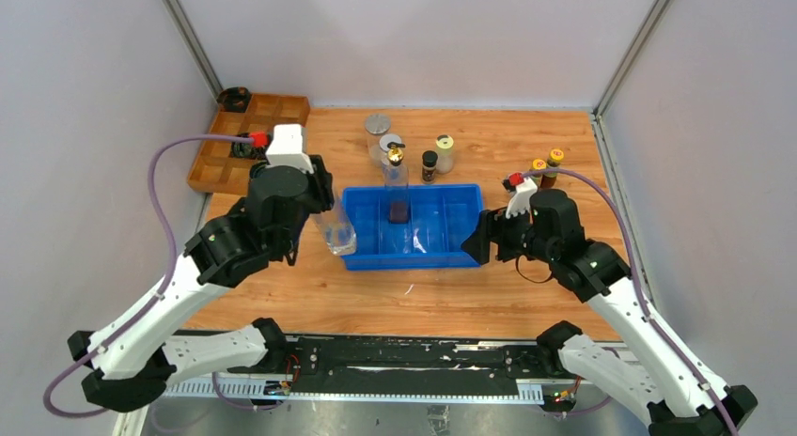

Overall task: Organize the condiment bottles
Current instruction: Place the bottle in the storage box.

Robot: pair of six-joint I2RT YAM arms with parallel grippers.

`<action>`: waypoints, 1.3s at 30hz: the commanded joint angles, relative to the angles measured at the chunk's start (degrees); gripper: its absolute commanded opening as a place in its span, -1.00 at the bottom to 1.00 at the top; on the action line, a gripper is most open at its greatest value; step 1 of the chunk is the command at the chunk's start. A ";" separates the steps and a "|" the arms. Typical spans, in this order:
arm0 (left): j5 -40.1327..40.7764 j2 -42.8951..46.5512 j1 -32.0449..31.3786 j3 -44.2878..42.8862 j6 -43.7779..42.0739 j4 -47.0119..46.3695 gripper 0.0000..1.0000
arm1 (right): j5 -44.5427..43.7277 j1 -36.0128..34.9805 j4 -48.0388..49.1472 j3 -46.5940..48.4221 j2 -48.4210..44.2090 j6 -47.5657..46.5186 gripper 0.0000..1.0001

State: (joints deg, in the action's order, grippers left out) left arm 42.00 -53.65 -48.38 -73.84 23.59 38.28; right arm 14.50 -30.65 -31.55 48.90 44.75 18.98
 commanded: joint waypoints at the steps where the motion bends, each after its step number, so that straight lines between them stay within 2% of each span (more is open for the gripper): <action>1: 9.91 -2.99 -8.01 -1.55 4.78 -0.54 -0.44 | -0.59 -0.88 -2.30 0.80 -2.50 1.53 0.60; 6: 18.19 -12.14 -15.91 -5.02 6.30 -2.69 -0.45 | -1.75 -0.85 -3.91 0.92 -5.05 1.57 0.60; 12: 21.68 -18.45 -18.40 -4.05 0.79 -16.72 -0.43 | -4.10 -0.83 -7.55 3.58 -7.38 -0.02 0.62; 19: 25.01 -23.08 -18.42 -2.77 -3.29 -27.30 -0.41 | -4.92 -0.84 -9.84 3.30 -9.51 -1.17 0.64; 26: 25.33 -29.11 -18.33 -5.26 -3.46 -28.55 -0.39 | -5.37 -0.77 -9.77 1.34 -9.94 -1.23 0.64; 39: 16.93 -30.89 -11.19 0.12 -0.79 -32.27 -0.39 | -5.64 -0.82 -9.58 -1.12 -11.27 -1.04 0.65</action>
State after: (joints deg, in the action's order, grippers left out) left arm 59.53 -85.58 -61.23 -74.63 21.26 11.53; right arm 9.43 -30.68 -40.21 49.15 34.02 18.41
